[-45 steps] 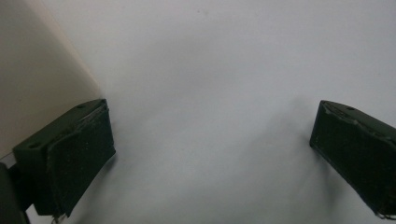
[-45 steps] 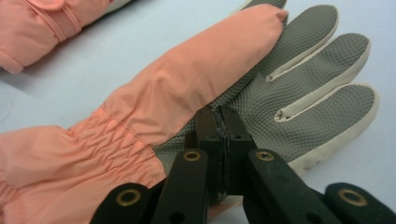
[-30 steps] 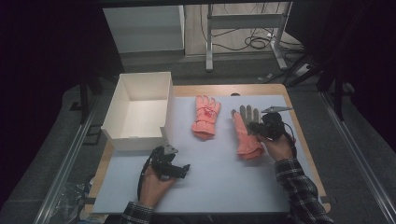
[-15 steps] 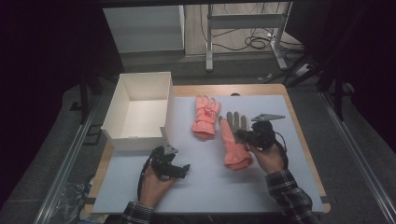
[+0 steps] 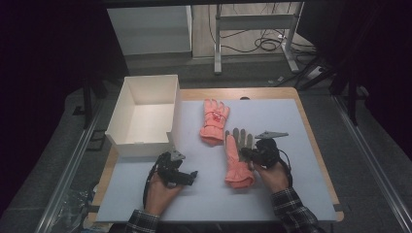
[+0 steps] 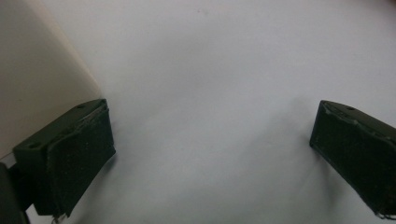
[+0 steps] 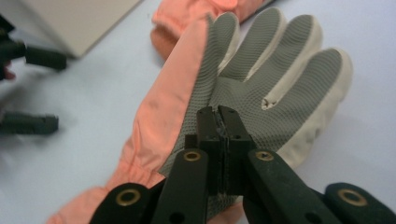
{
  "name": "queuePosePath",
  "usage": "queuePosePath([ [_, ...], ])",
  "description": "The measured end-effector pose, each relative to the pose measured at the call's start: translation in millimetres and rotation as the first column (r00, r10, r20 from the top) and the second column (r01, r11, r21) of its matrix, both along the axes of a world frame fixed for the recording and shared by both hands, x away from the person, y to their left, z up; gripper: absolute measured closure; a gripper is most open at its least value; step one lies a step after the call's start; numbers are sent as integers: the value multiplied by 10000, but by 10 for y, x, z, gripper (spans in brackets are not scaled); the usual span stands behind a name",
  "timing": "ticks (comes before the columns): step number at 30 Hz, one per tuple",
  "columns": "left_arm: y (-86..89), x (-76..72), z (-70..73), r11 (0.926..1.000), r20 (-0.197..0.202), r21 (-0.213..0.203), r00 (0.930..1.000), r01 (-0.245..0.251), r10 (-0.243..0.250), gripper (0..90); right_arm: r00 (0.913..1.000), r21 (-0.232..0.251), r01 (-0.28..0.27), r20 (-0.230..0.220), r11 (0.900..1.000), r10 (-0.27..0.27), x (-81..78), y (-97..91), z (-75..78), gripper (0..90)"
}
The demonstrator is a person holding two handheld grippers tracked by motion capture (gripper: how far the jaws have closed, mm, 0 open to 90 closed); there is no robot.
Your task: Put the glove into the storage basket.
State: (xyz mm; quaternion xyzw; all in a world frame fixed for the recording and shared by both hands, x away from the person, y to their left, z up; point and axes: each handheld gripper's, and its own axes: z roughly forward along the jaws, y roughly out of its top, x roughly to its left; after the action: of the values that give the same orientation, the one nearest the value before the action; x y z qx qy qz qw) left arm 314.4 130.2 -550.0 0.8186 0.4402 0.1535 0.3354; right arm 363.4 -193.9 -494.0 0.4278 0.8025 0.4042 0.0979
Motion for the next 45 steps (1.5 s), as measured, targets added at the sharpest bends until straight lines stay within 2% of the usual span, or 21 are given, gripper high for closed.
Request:
queuePosePath([
  [3,0,0,0,10000,0,0,10000,2,-2,0,9997,93,-126,194,9999,124,-19,-55,28,817],
  [4,0,0,0,10000,0,-1,10000,3,-3,0,9992,-4,-98,375,10000,98,-42,-97,79,799],
  [6,0,0,0,10000,0,-1,10000,2,-2,0,9988,-85,-91,489,9999,95,-56,-121,102,796],
  [8,0,0,0,10000,0,7,10000,6,-6,0,9979,-331,-136,623,9994,156,-106,-220,130,797],
  [11,0,0,0,10000,-1,7,10000,6,-6,0,9981,-549,-137,598,9984,170,-144,-293,100,797],
  [14,0,1,1,10000,-7,15,10000,6,-6,0,9992,-753,-58,386,9971,87,-216,-394,-3,797],
  [17,-1,2,2,10000,8,58,10000,23,-23,0,9998,-698,-129,136,9975,138,-277,-452,-98,796],
  [22,-6,5,5,10000,-23,95,10000,29,-29,0,9991,-561,-433,-48,9975,431,-359,-415,-189,790],
  [28,-4,7,5,10000,-42,73,10000,34,-34,0,9965,-351,-837,4,9959,838,-410,-277,-231,788],
  [31,-3,7,6,10000,-48,68,10000,34,-34,0,9960,-435,-893,45,9951,896,-416,-259,-233,773],
  [37,-38,21,36,9998,-159,142,9998,-136,138,6,9978,-692,-521,377,9962,548,-373,-393,-203,702],
  [39,-103,47,69,10000,-263,89,9996,36,-34,43,9978,-895,-364,523,9953,412,-365,-452,-189,676],
  [42,-237,95,129,9994,-138,106,9994,315,-314,47,9970,-1084,-119,741,9940,201,-343,-547,-181,647],
  [45,-330,168,209,9992,-87,-107,9992,386,-387,59,9962,-1170,130,865,9930,-29,-322,-650,-178,615],
])
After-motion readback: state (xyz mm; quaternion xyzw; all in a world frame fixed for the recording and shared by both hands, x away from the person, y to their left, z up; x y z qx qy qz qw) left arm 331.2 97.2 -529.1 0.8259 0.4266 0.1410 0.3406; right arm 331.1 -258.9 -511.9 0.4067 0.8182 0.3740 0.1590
